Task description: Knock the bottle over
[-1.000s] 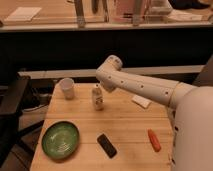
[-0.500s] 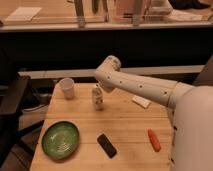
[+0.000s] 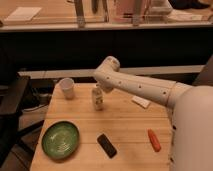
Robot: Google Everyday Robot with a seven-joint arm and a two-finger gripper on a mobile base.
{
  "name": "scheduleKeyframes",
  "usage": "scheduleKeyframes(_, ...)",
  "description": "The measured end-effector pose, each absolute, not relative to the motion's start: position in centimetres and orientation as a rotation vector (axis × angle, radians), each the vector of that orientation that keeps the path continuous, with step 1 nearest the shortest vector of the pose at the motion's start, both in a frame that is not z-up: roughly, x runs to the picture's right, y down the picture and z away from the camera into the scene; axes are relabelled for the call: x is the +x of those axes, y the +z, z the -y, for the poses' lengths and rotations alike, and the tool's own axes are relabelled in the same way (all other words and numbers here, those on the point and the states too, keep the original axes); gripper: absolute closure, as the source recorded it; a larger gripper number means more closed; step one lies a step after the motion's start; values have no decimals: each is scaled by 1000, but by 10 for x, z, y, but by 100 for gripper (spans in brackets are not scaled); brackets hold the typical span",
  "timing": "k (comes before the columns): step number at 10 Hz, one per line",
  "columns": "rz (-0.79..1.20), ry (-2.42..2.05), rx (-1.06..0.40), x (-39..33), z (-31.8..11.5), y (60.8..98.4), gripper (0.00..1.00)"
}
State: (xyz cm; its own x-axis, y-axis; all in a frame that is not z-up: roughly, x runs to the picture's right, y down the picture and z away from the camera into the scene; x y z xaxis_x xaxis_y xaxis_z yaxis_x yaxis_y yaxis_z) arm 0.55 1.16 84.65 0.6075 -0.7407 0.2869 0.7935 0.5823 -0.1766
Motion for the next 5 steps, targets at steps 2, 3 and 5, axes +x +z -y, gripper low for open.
scheduleKeyframes(2, 194, -902, -299, 4, -12, 847, 100)
scheduleKeyframes(3, 195, -902, -298, 4, -12, 847, 100)
scheduleKeyframes(5, 198, -902, -296, 3, -13, 848, 100)
